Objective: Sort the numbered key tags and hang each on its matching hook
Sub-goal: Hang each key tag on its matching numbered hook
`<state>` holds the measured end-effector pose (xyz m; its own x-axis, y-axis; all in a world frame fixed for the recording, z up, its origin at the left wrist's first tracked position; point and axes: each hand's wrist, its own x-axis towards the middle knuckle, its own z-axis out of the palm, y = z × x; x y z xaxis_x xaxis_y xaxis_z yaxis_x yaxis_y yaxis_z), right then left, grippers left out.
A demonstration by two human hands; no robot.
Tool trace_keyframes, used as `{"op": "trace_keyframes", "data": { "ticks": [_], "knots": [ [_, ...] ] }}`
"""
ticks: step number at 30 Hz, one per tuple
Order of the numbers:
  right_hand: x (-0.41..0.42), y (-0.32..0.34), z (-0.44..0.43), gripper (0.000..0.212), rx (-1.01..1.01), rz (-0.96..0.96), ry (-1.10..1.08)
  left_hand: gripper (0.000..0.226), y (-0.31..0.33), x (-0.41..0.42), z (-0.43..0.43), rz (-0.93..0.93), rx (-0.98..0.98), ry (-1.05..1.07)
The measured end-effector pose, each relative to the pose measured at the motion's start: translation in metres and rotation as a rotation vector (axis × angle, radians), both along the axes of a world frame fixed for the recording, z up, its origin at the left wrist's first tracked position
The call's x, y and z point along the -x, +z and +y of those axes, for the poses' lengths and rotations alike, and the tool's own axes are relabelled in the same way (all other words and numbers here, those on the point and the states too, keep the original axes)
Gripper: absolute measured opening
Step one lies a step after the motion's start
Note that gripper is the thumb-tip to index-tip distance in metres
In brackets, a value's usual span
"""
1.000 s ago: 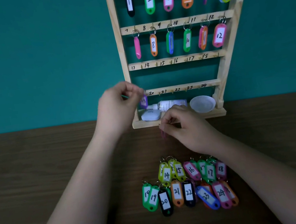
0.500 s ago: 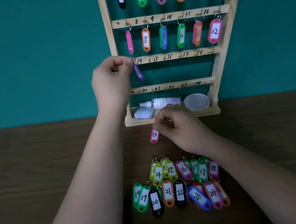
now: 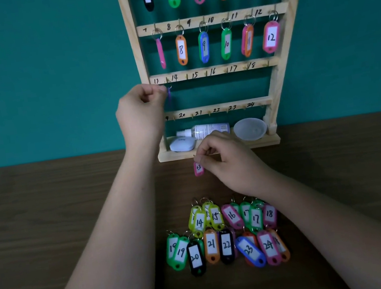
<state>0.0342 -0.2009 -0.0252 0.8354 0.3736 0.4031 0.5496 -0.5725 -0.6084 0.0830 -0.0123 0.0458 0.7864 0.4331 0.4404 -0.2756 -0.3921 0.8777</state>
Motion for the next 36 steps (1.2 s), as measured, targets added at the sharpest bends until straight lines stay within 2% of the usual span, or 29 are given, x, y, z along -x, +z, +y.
{"op": "trace_keyframes", "data": {
  "ticks": [3, 7, 11, 18, 21, 29, 36],
  "knots": [
    [-0.001, 0.001, -0.003, 0.007, -0.024, 0.002, -0.023, 0.019, -0.009, 0.005, 0.006, 0.091, -0.047, -0.05],
    [-0.001, 0.008, -0.006, 0.01, -0.036, -0.031, -0.045, 0.013, -0.021, 0.018, 0.009, 0.195, -0.164, -0.159],
    [0.002, 0.012, -0.006, 0.012, -0.069, -0.048, -0.034, 0.008, -0.028, 0.031, 0.001, 0.218, -0.28, -0.268],
    [0.0, 0.015, -0.012, 0.012, -0.207, -0.035, -0.055, 0.009, -0.031, 0.044, -0.012, 0.249, -0.36, -0.482],
    [0.0, 0.014, -0.013, 0.012, -0.246, -0.033, -0.057, 0.003, -0.03, 0.044, -0.014, 0.239, -0.348, -0.518],
    [-0.002, 0.012, -0.014, 0.011, -0.342, -0.024, -0.098, 0.013, -0.021, 0.039, -0.009, 0.195, -0.302, -0.55],
    [-0.003, 0.009, -0.012, 0.01, -0.288, 0.003, -0.117, 0.014, 0.006, 0.021, 0.006, 0.066, -0.085, -0.361]
  ]
}}
